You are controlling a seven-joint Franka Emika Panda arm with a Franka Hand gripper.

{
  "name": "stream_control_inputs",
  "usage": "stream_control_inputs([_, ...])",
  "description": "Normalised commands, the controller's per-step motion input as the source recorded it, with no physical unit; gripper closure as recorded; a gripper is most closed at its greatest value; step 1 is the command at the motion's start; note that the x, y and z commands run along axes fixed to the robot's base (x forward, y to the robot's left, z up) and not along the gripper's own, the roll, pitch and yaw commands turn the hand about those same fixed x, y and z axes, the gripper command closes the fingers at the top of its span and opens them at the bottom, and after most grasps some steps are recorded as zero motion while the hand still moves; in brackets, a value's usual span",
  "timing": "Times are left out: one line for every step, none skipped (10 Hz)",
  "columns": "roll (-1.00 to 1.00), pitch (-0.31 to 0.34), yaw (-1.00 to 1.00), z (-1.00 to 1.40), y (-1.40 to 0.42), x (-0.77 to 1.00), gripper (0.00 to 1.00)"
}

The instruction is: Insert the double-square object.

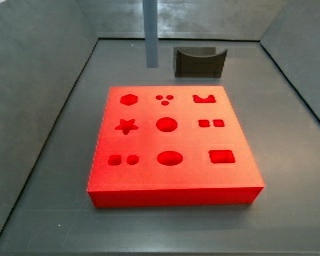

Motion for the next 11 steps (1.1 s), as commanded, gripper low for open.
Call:
stream_control_inputs([0.02, 0.0, -0.65, 0.0, -0.01, 0.47, 1.0])
stream_control_inputs([0.02, 0.0, -0.63, 0.0, -0.01, 0.5, 1.0])
stream_control_inputs([0.02, 0.0, -0.63, -0.01, -0.02, 0.5, 1.0])
stream_control_inputs([0.02, 0.0, -0.72, -0.01, 0.0, 0.4, 1.0])
stream_control_inputs([0.03, 0.0, -0.81, -0.03, 0.0, 0.27, 1.0])
stream_control_inputs([0.05, 0.0, -0.88, -0.07, 0.0, 0.17, 1.0])
stream_control_inputs([0.06, 0.0, -0.9, -0.1, 0.0, 0.13, 1.0])
stream_control_inputs([0.05, 0.0, -0.93, -0.08, 0.0, 0.09, 1.0])
stream_control_inputs([0.03, 0.0, -0.93, -0.04, 0.0, 0.1, 1.0])
stream_control_inputs([0.02, 0.0, -0.89, -0.02, 0.0, 0.15, 1.0])
stream_control_inputs([0.01, 0.0, -0.75, 0.0, -0.03, 0.34, 1.0])
